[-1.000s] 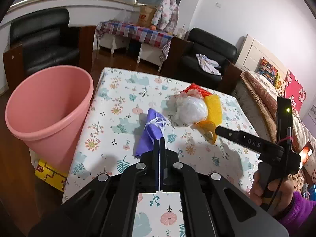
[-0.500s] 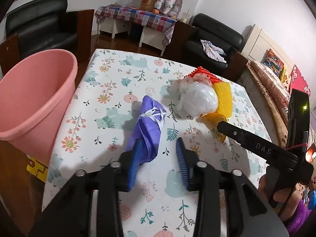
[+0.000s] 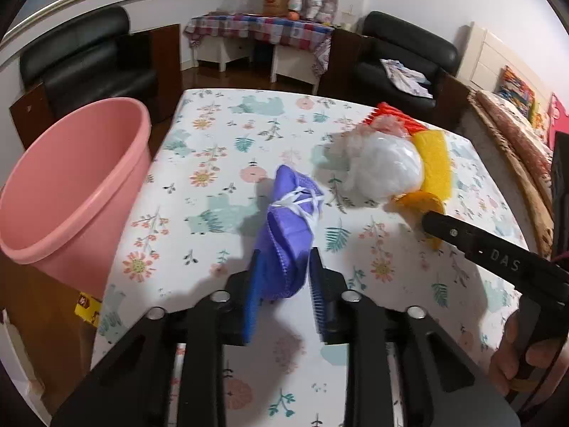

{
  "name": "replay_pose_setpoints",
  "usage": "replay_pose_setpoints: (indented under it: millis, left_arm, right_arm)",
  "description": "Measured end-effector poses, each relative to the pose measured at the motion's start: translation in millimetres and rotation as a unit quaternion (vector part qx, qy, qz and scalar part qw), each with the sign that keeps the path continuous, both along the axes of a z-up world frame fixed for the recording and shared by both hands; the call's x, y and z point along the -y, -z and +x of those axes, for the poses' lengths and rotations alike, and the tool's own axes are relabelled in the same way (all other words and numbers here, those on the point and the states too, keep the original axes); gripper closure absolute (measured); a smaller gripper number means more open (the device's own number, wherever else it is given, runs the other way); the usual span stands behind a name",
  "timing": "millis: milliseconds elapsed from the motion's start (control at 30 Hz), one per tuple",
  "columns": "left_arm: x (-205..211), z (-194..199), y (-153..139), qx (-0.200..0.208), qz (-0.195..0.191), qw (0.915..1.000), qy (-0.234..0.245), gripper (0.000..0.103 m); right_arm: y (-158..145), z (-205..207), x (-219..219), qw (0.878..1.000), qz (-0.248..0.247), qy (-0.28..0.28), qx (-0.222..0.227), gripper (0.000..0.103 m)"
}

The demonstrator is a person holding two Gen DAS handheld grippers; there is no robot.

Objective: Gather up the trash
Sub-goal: 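Lift the purple cloth with left gripper while right gripper grasps the orange peel, then carry the purple cloth and orange peel over the pink bin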

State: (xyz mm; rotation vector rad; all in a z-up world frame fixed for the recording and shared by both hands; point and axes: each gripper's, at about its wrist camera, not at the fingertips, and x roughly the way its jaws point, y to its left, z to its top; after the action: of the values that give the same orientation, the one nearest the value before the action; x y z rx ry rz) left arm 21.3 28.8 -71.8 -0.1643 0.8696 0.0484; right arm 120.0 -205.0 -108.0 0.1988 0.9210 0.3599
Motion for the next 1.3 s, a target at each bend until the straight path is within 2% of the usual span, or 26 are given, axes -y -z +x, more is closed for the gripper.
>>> replay_pose_setpoints:
  millis: [67,100,233,700,967,1300]
  left_arm:
    - [-1.9,-1.1,-1.0,0.004,-0.002,1.0,0.0,0.084]
    - [-1.8,-2.6,-1.8,0.008,-0.003,1.0,0.002,0.092]
    - [-0.6,-9.3,-9.2,0.025,0.001,0.9997,0.009,0.093]
    - [-16.1,-46.9,-51.9,0.107,-0.043,0.9932,0.012,0.093]
    - [-28.1,-62.7,-64.0,0.134,-0.046,0.9899,0.0,0.093]
    - [-58.3,-80.2,-76.3,0.168,-0.04,0.9842,-0.04,0.093]
  right_arm:
    - [1.3,0.8,-0.2,1.0,0.001,0.003,-0.003,0.081]
    - [1.6,1.1,1.0,1.0,0.003,0.005,-0.005,0.085]
    - [0.4,-1.8,6.6,1.0,0.009,0.008,-0.008,0.088]
    - [-33.0,-39.7,2.6,0.999,0.023,-0.024,0.028,0.089]
    - [-53.9,-51.9,-20.1,0.997,0.026,-0.054,0.046,0.089]
    - [-76.9,-57.2,-74.7,0.99,0.029,-0.118,0.065,0.089]
